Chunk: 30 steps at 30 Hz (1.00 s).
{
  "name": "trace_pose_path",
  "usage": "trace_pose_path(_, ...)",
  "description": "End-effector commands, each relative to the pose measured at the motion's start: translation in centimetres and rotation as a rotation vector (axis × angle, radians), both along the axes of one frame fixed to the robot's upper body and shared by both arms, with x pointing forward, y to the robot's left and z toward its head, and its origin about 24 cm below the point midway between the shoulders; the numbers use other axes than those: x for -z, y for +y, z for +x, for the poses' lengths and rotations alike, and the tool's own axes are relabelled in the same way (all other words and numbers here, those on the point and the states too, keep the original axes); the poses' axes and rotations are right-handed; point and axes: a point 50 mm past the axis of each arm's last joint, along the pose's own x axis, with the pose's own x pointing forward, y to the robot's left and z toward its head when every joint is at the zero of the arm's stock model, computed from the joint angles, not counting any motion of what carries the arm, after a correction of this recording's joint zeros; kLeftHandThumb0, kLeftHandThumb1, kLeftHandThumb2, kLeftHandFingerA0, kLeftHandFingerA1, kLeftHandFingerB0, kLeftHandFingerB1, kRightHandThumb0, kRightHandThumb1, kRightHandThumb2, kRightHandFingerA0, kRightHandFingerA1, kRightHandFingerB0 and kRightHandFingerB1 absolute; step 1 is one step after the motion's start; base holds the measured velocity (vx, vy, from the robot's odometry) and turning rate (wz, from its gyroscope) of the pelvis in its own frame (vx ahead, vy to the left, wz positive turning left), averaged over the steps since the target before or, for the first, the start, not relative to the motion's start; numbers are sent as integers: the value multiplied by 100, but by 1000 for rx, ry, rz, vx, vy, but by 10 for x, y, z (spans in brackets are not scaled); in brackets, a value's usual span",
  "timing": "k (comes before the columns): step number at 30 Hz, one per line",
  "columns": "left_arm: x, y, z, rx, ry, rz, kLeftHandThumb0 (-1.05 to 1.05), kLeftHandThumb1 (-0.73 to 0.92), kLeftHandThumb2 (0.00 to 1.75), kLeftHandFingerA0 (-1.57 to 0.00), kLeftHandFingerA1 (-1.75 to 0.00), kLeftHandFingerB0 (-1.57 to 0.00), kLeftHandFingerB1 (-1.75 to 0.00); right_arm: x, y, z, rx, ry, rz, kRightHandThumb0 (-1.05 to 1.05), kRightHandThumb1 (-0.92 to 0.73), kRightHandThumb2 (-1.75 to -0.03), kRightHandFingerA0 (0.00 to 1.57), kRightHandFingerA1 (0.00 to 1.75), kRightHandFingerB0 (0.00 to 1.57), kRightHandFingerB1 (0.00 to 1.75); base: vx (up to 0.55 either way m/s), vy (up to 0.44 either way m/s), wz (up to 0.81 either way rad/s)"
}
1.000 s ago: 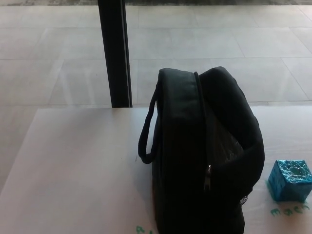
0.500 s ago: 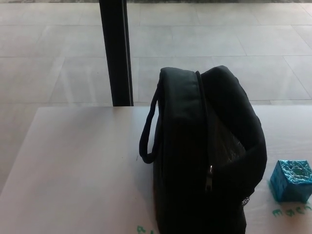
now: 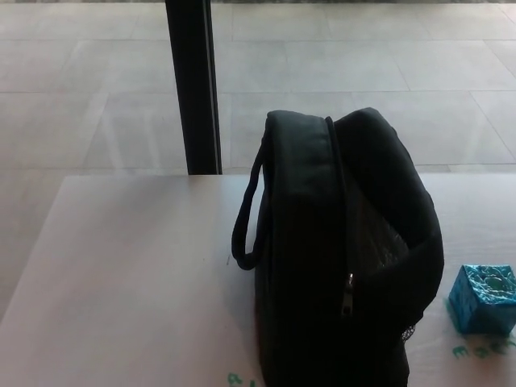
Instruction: The robot uses its right hand to pick up the cube kept on the middle of the desk and put it inside the bag next to it
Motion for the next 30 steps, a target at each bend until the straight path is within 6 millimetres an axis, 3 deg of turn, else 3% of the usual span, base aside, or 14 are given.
trace_pose_path(1, -2, 3, -2, -16, 0, -5, -83, 50, 87, -25, -57, -16, -47, 14, 14, 9, 18, 118, -197, -96, -67, -103, 0, 13, 5, 10, 0, 0, 0)
trace_pose_path(3, -2, 4, 1, -10, 1, 7, -83, 52, 89, -25, -56, -13, -46, 25, 25, 11, -35, 139, -251, -97, -70, -106, 0, 14, 1, 6, 0, 0, 0)
trace_pose_path(14, -2, 4, 0, -15, -3, 7, -82, 52, 88, -26, -56, -15, -47, 41, 44, 24, -147, 227, -396, -103, -68, -105, 0, 12, 0, 1, 0, 0, 0)
trace_pose_path(30, -3, 3, 4, -37, -2, -16, -80, 50, 85, -24, -56, -17, -47, 79, 44, 34, -140, 376, -406, -105, -65, -99, 0, 9, 0, 4, 0, 0, 0)
